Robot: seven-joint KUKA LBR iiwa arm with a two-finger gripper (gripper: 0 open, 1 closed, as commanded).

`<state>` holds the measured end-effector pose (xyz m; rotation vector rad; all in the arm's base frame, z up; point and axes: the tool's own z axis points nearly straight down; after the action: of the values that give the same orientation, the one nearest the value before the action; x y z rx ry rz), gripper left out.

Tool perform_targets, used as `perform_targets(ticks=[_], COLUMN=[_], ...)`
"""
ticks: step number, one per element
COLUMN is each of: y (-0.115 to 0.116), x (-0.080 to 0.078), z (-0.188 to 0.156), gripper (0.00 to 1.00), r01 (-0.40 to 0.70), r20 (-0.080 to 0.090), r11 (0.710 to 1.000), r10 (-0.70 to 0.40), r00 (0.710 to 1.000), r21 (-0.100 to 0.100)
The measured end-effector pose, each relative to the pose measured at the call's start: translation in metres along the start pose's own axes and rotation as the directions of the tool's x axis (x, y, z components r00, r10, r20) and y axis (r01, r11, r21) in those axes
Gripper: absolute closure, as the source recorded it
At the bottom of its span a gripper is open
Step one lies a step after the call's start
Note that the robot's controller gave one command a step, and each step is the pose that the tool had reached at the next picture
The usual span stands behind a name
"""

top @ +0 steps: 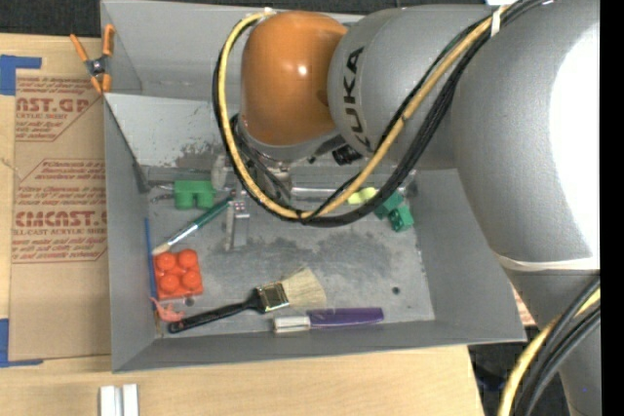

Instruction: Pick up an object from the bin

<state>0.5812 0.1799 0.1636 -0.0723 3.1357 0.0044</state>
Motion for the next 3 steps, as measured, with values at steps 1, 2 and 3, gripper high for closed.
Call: perform_targets(ticks=[1, 2, 3], y=[0.059, 0.083, 0.074], x=[0.008, 0.013, 0.014], z=[0.014, 0.007, -0.025], gripper=[0.0, 0.0, 0.0], r01=[0.103, 0.024, 0.204], r20=[0.001, 0.001, 0.0], r11=[0.995, 1.0, 0.979], r10=[-0.103, -0.024, -0.204], r00=[0.995, 1.0, 0.979], r21=[0.0, -0.002, 0.0])
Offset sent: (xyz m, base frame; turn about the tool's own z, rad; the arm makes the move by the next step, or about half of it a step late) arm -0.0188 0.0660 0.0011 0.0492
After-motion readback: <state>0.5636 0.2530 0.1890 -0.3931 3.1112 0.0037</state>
